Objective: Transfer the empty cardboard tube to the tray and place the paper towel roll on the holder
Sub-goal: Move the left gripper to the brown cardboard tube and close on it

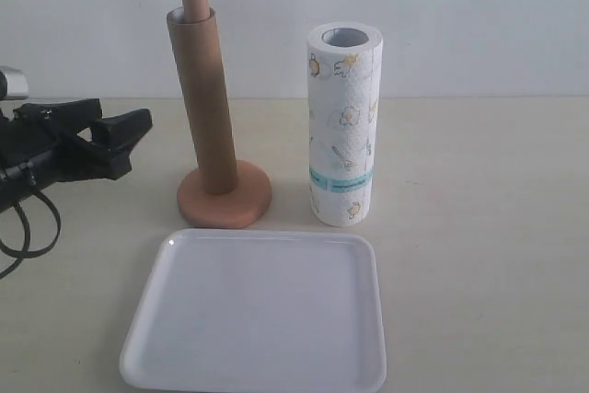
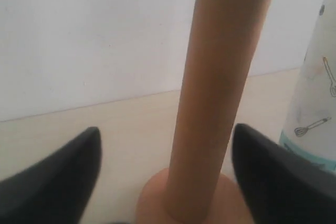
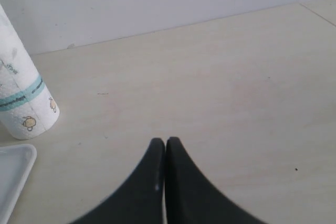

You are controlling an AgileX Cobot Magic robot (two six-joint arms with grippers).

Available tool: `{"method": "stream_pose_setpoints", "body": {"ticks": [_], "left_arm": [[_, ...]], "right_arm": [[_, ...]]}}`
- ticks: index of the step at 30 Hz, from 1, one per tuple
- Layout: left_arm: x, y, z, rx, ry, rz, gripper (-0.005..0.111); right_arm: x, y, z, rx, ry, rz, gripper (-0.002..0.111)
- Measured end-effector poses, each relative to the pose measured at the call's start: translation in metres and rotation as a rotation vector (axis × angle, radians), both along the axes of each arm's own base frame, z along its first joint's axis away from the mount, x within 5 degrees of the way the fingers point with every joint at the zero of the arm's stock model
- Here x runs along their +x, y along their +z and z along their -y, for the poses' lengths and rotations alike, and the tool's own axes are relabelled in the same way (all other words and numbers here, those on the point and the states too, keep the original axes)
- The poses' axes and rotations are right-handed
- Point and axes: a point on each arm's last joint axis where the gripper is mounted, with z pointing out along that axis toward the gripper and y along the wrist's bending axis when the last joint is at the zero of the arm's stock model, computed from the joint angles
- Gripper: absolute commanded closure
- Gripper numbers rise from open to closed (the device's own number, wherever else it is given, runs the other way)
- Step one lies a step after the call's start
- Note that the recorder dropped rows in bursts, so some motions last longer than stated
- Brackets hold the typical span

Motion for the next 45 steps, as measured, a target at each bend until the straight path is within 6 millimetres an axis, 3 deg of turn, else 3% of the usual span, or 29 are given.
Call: {"method": "stream_pose_setpoints", "body": {"ticks": [21,45], "left_arm": [[0.036,-0.037,0.023,-0.041,-0.231,0.05,0.019],[0.076,-0.038,0.045,-0.013,-0.275,0.132,0.02]], "right_arm": [[0.0,0.0,0.0,0.002,0.0,0.0,0.108],[0.0,0.0,0.0,0.004,-0.001,0.0,0.108]]}}
